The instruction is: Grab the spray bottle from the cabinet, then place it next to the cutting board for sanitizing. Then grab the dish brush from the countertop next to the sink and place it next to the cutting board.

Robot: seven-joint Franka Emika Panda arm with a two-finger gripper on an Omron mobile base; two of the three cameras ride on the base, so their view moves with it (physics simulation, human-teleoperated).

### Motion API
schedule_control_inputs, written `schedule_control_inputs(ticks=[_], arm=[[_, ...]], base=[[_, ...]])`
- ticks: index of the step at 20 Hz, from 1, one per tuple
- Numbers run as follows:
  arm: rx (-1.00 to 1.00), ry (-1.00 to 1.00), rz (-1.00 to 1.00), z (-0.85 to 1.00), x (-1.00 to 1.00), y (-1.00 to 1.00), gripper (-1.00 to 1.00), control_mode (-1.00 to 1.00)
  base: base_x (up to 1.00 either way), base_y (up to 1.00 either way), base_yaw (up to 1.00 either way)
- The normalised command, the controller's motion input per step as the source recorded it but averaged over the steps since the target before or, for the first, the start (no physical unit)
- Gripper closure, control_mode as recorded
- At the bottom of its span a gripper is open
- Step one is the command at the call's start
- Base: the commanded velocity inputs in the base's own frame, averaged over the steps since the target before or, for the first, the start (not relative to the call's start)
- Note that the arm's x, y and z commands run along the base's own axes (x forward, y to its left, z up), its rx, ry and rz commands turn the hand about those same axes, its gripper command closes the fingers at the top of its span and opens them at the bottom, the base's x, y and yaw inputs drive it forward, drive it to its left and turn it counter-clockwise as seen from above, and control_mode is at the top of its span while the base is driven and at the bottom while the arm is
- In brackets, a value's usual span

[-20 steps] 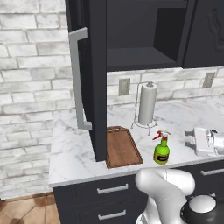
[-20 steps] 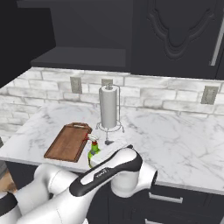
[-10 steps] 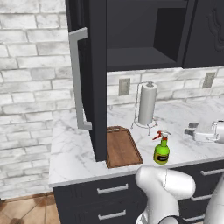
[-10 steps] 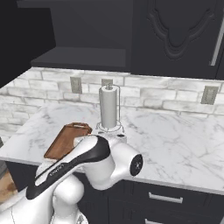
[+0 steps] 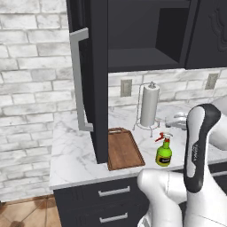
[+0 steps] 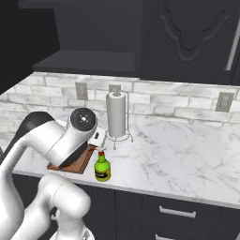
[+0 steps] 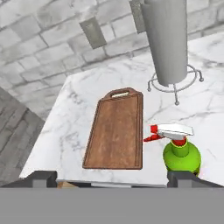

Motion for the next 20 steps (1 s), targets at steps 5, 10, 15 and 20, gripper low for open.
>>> schedule_control_inputs(ticks=[5, 10, 15, 20], arm=[[-0.20, 0.45, -0.23, 0.01, 0.00, 0.37, -1.00, -1.00], [-0.23, 0.23, 0.00, 0.00, -0.03, 0.02, -1.00, -1.00], [-0.18, 0.10, 0.00, 0.00, 0.00, 0.02, -1.00, -1.00], [-0.02, -0.05, 0.01, -0.12, 0.00, 0.02, -1.00, -1.00]], base=[[0.00, 0.00, 0.00], [0.00, 0.00, 0.00], [0.00, 0.00, 0.00], [0.00, 0.00, 0.00]])
